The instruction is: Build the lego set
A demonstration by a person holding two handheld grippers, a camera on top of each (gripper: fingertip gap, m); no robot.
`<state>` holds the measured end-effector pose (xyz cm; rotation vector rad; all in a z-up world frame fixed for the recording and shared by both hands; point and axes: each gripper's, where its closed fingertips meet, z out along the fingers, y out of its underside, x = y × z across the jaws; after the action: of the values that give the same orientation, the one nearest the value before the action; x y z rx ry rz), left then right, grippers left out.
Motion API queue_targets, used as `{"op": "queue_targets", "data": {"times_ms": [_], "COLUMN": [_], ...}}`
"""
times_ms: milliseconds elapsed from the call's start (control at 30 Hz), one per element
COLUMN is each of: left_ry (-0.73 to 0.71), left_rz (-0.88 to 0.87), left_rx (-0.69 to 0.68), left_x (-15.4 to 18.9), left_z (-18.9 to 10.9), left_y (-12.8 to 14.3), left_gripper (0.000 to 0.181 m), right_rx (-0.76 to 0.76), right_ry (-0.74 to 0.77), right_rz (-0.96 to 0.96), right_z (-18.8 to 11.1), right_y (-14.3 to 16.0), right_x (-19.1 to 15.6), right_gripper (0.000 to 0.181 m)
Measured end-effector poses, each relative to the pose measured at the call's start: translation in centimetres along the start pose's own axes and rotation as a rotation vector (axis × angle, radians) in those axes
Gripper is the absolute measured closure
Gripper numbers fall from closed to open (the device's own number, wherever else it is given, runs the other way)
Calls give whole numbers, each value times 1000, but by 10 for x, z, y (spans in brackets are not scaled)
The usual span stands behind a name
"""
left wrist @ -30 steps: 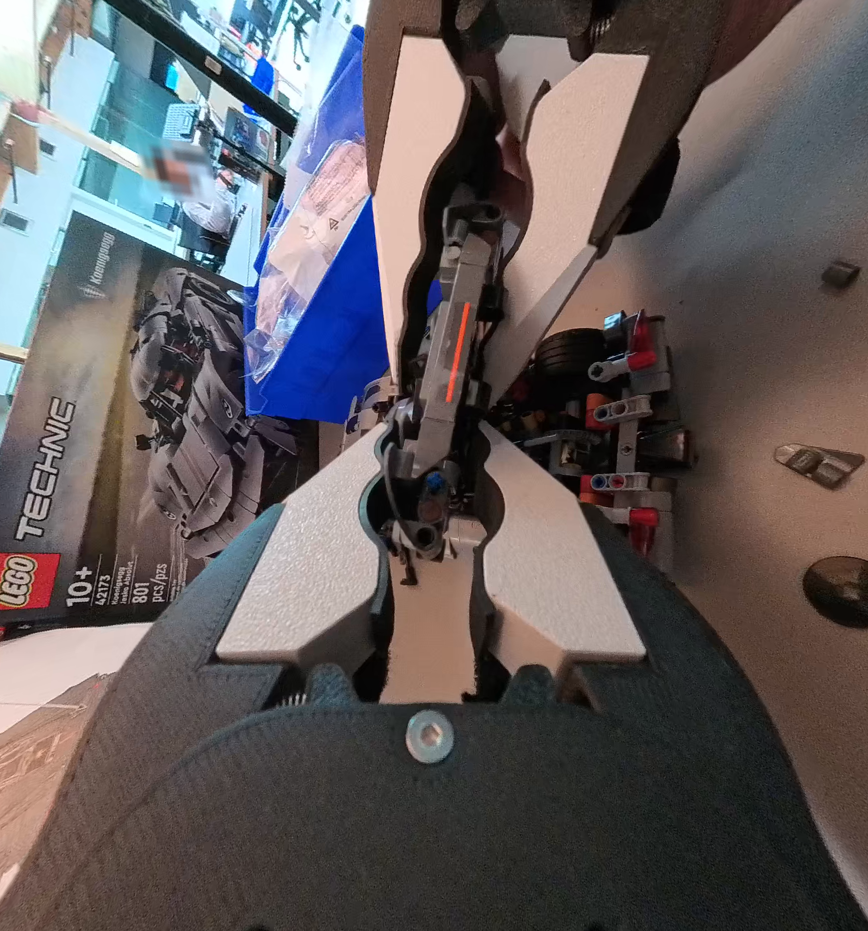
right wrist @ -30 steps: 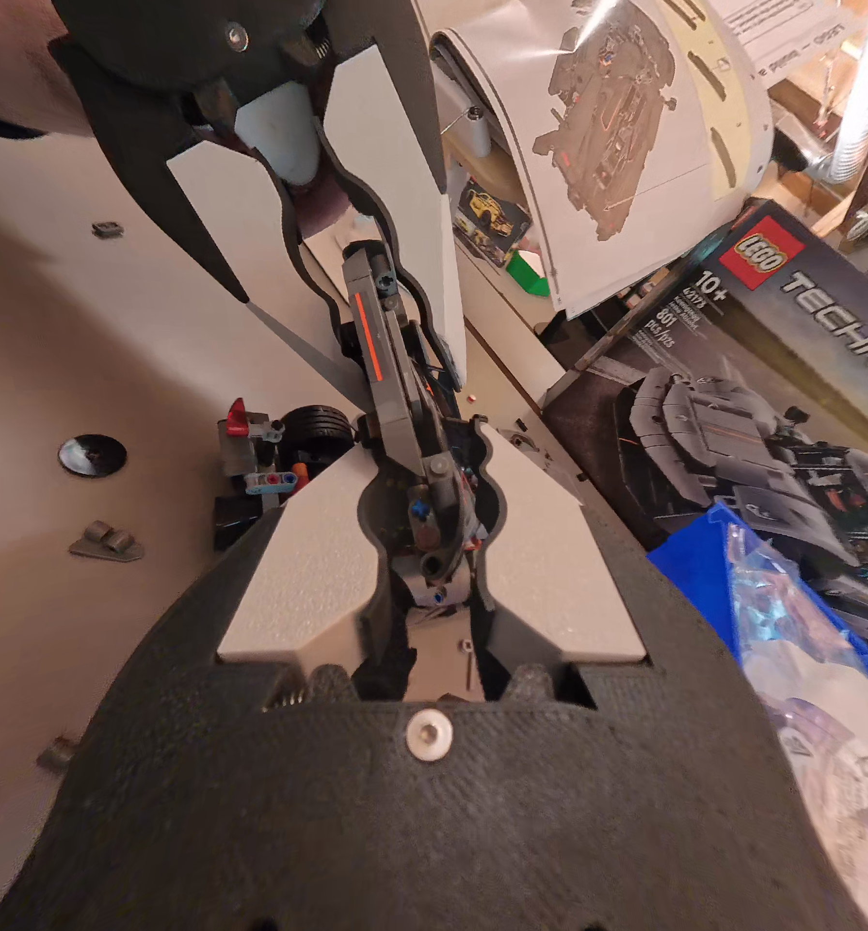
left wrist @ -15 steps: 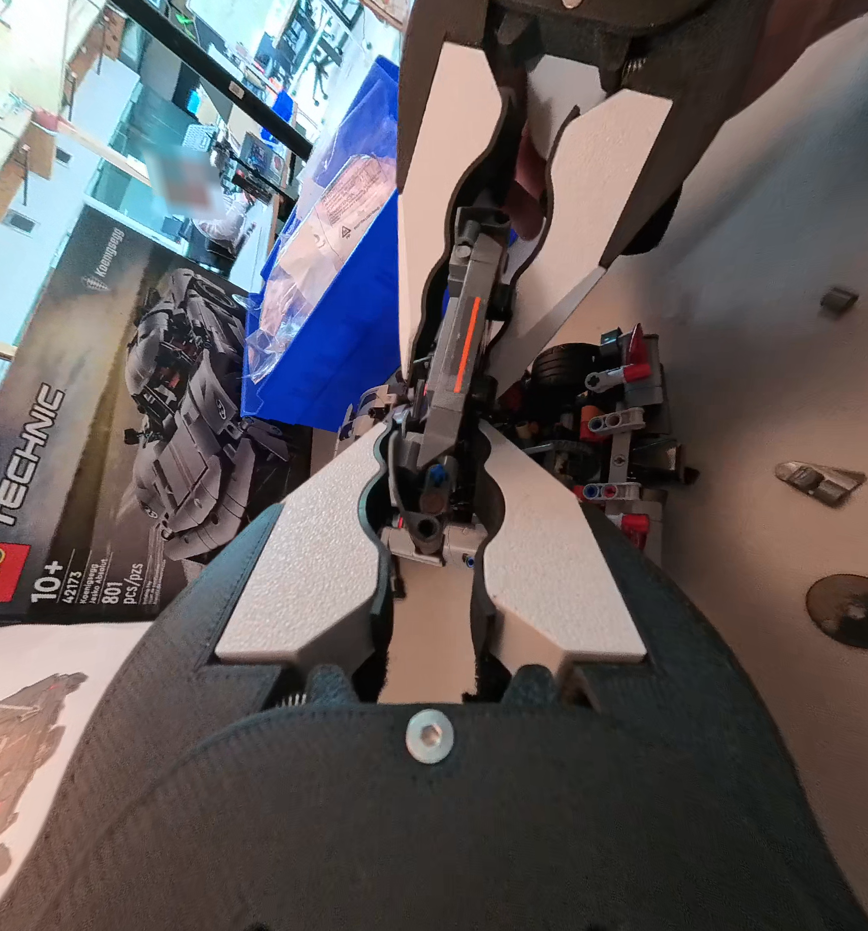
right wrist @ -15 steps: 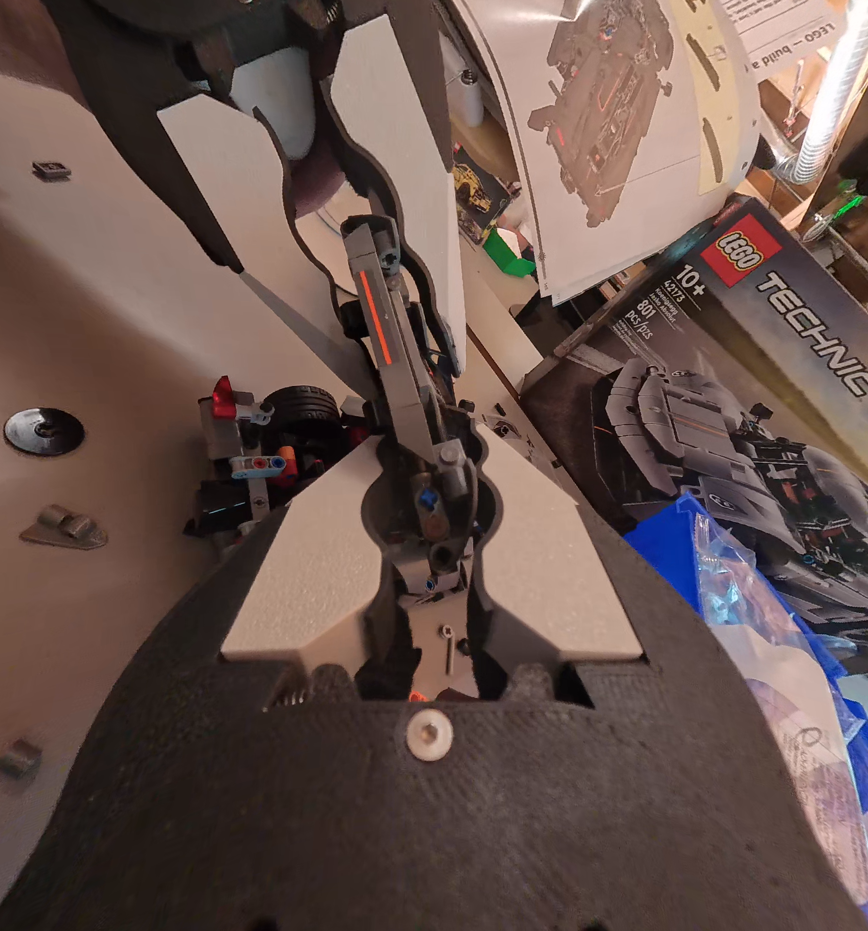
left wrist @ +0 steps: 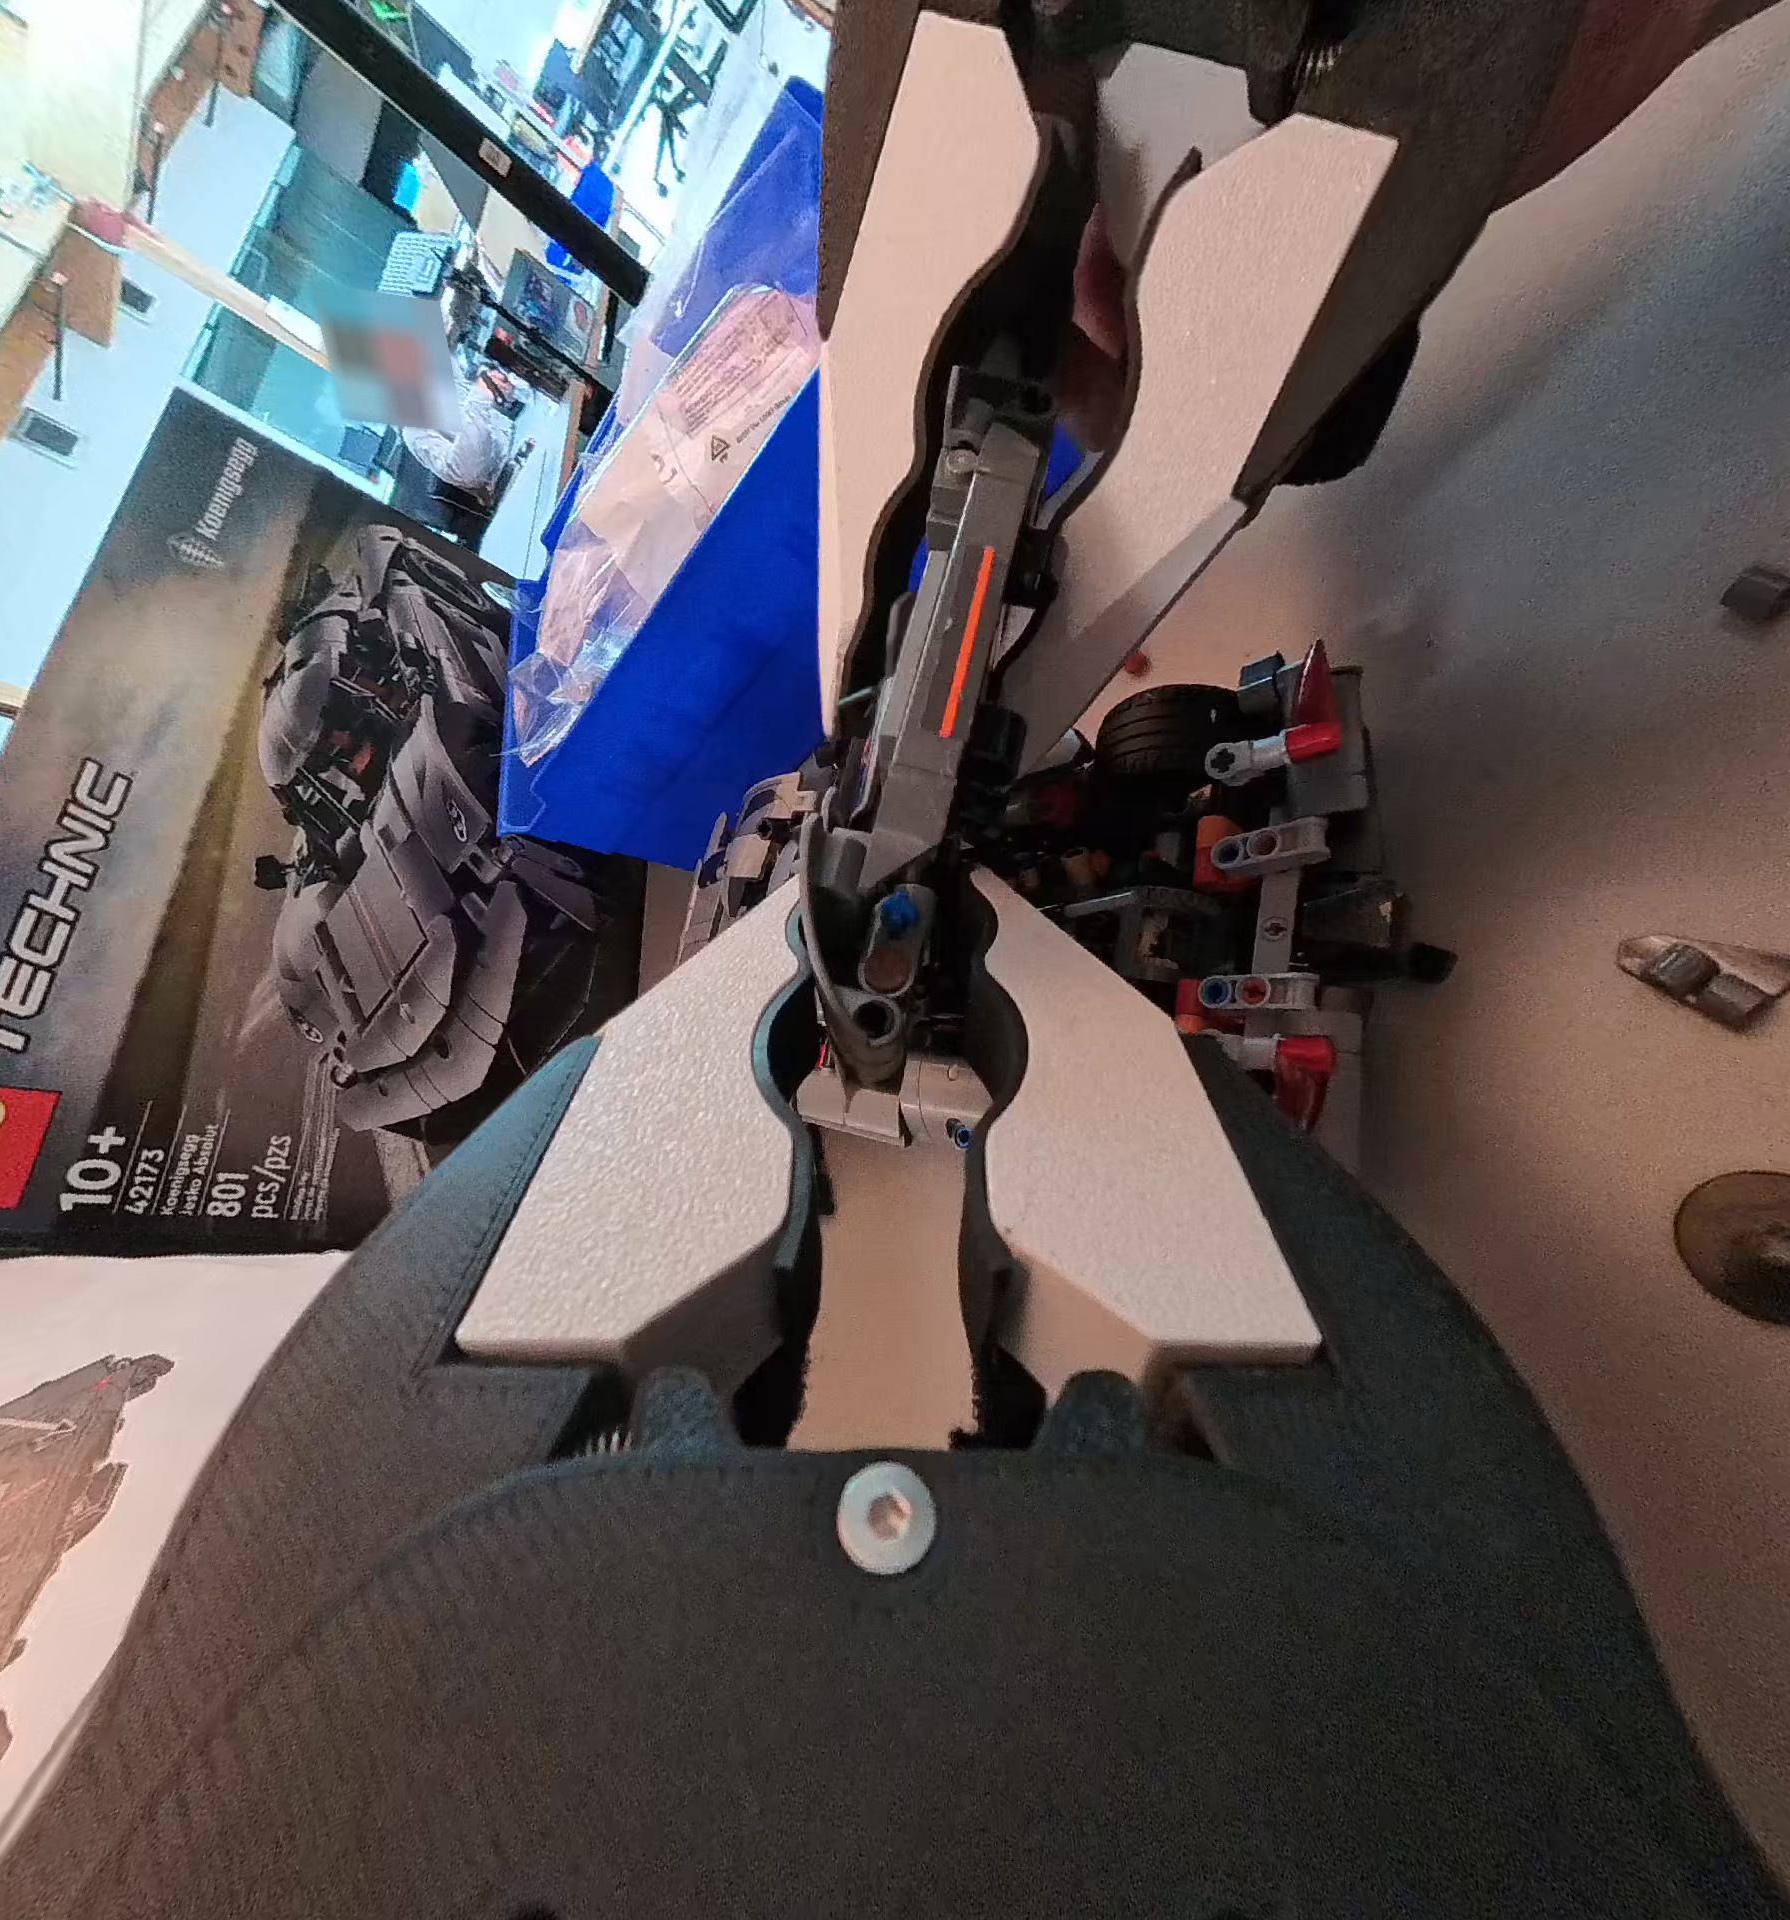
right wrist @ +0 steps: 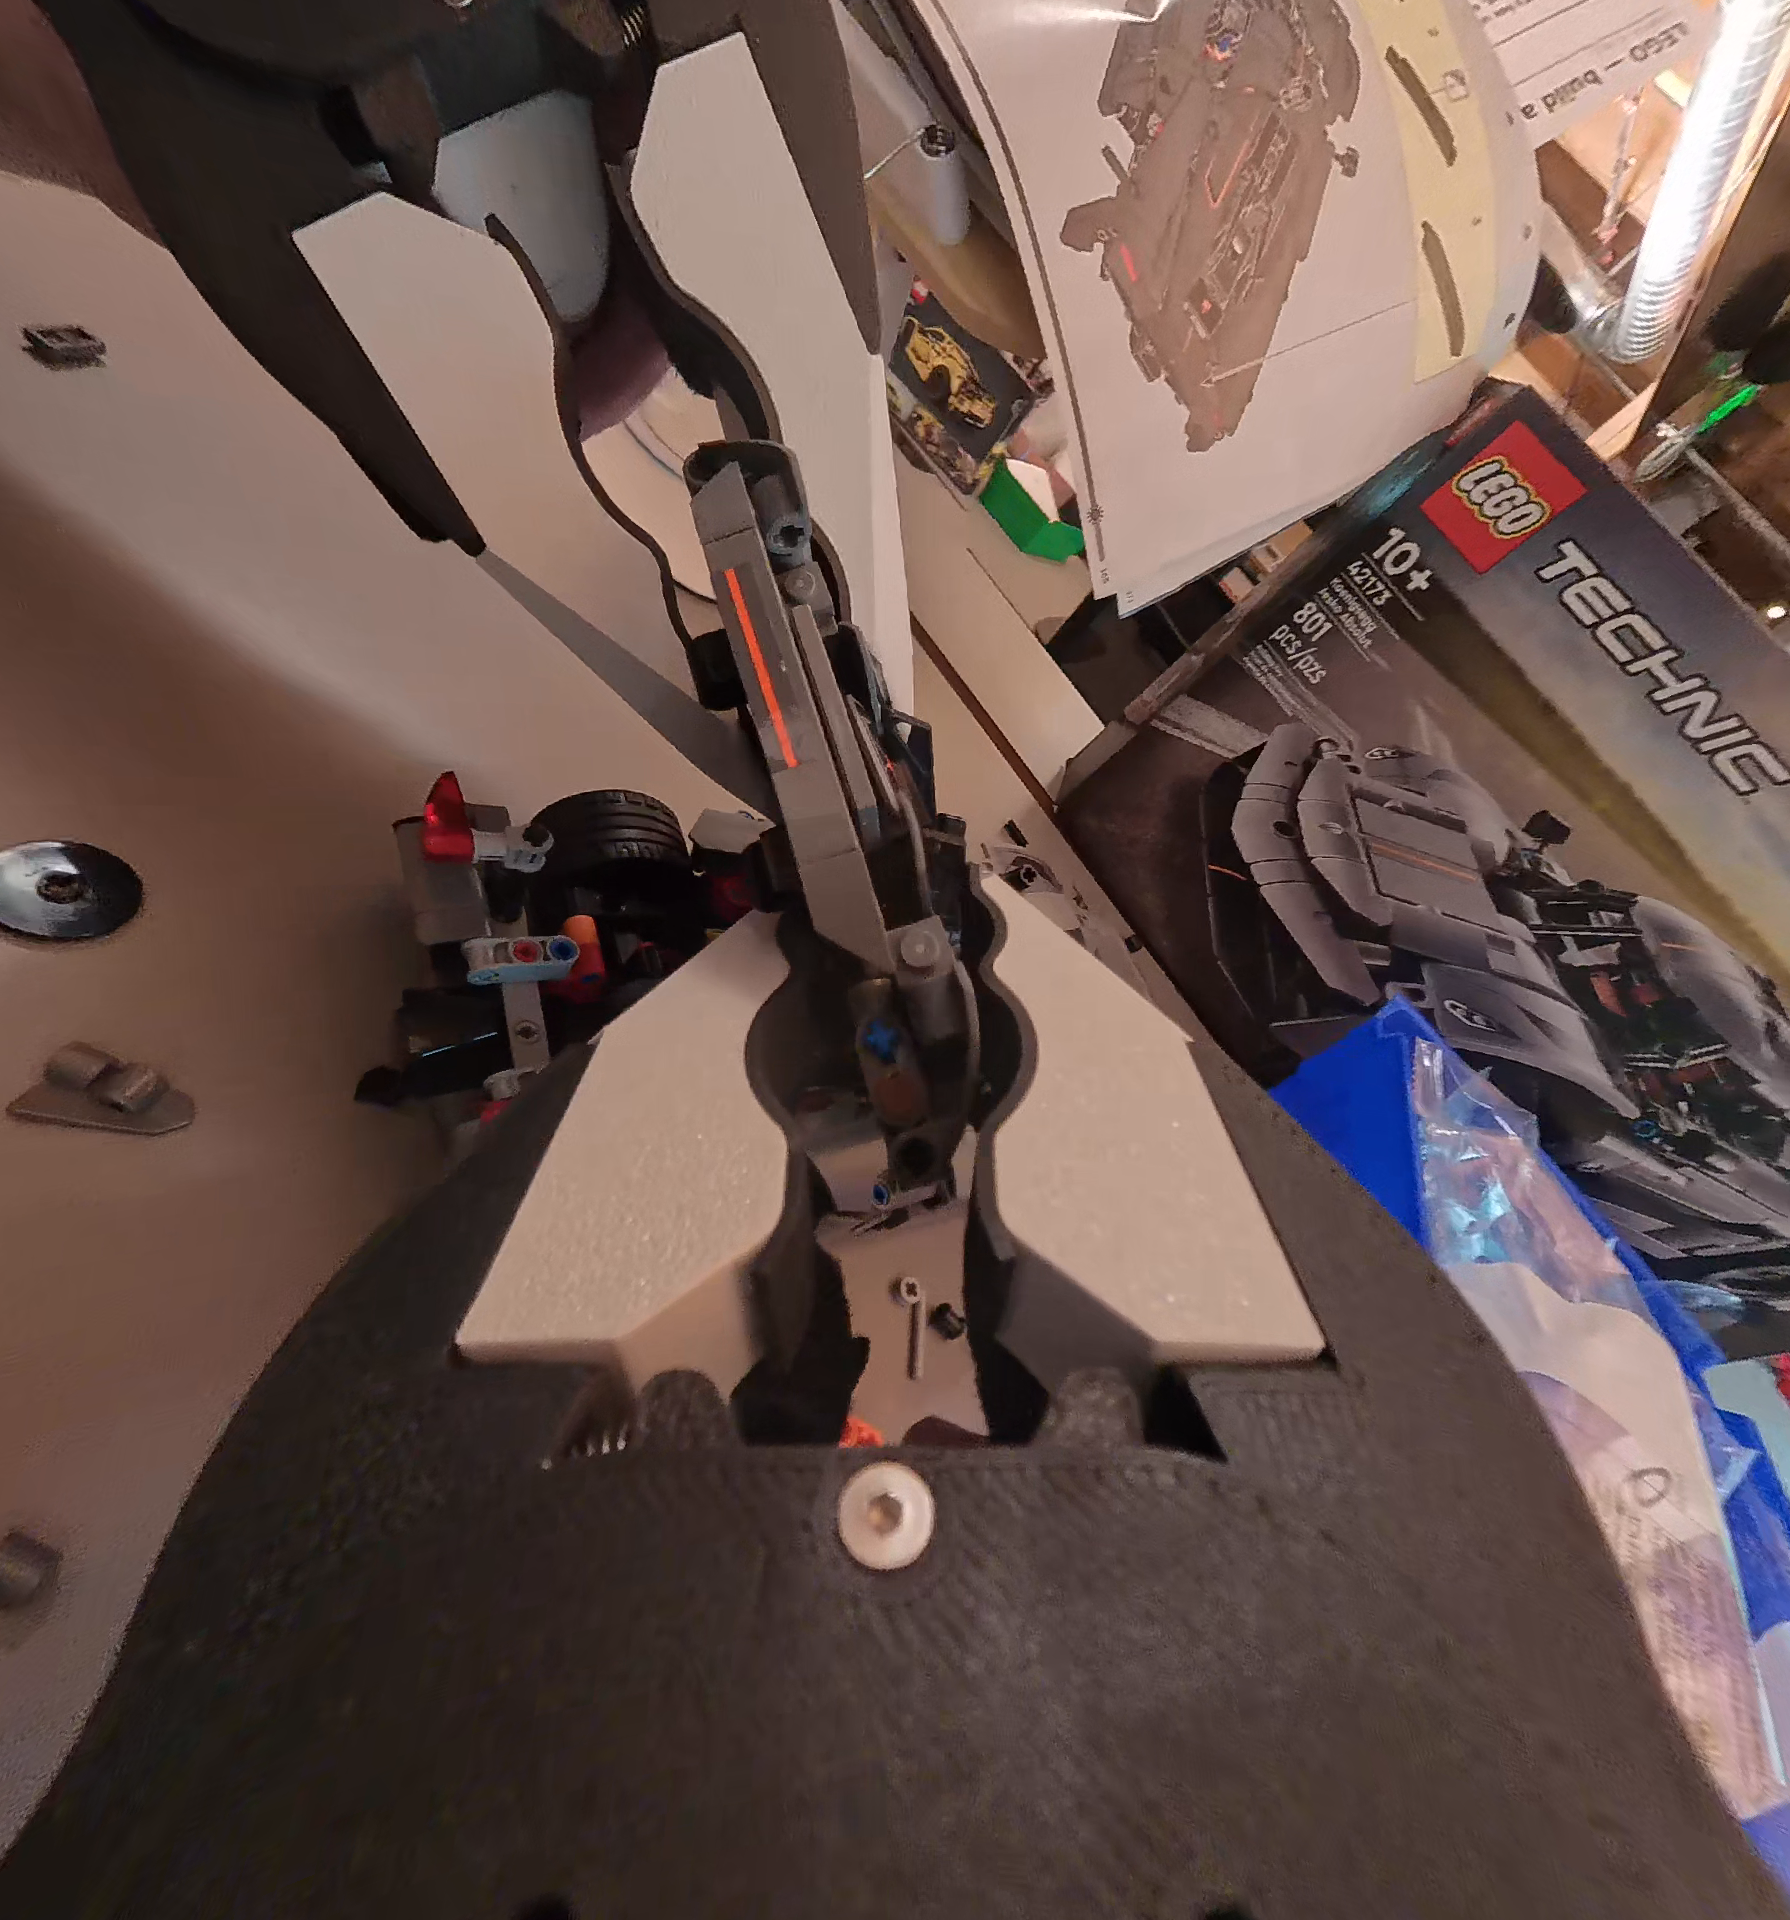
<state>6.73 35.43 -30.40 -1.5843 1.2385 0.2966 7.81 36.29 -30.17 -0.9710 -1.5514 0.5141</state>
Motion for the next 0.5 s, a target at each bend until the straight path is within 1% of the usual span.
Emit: {"op": "queue_targets", "data": {"times_ms": [100,167,300,400,433,500], "left_ry": [-15,-42,-73,-106,-109,-127], "left_rz": [15,29,46,113,123,135], "left_rx": [2,12,35,42,47,58], "left_x": [1,4,5,9,11,11], "left_z": [-1,0,-1,0,0,0], "left_y": [1,0,0,1,1,2], "left_gripper": [162,162,162,162,161,162], "right_rx": [2,0,-6,-27,-26,-20], "right_ry": [18,29,13,10,6,-14], "right_rz": [-33,-40,-55,-69,-68,-50], "right_z": [-1,-1,2,4,4,4], "right_y": [-1,-1,1,6,7,7], "right_x": [0,1,-6,-8,-8,-10], "right_gripper": [155,149,147,142,149,151]}}
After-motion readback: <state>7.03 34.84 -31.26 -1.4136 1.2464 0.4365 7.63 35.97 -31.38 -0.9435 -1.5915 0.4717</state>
